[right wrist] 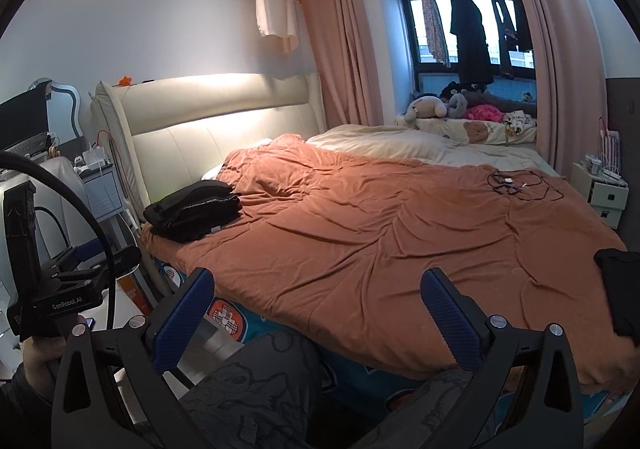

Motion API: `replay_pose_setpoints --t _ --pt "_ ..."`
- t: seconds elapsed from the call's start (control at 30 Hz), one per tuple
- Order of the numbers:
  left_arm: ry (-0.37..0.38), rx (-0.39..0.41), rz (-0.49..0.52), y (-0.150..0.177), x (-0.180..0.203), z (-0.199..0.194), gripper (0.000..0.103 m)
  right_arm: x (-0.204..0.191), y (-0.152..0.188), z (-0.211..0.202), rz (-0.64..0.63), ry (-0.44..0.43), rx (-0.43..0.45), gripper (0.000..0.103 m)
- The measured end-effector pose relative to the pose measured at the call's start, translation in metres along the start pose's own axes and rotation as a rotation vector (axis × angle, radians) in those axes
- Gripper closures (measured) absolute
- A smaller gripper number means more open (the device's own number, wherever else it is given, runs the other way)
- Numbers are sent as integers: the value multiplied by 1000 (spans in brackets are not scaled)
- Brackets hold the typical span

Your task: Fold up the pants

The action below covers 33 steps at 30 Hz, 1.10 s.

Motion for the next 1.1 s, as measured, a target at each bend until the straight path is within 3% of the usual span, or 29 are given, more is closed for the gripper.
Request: replay_pose_setpoints --t 1.1 --pt "-15 15 -9 0 -3 -9 1 -1 6 -7 -15 7 5 0"
Point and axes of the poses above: each gripper's, at about its wrist camera, not at the fingertips, and z roughly the way its jaws point, x to its right, y to its underside, the point moved 6 cm from there along z, roughly the way its jaws point, and after that the axes turned 15 degrees about -x, right-handed, at the moved point
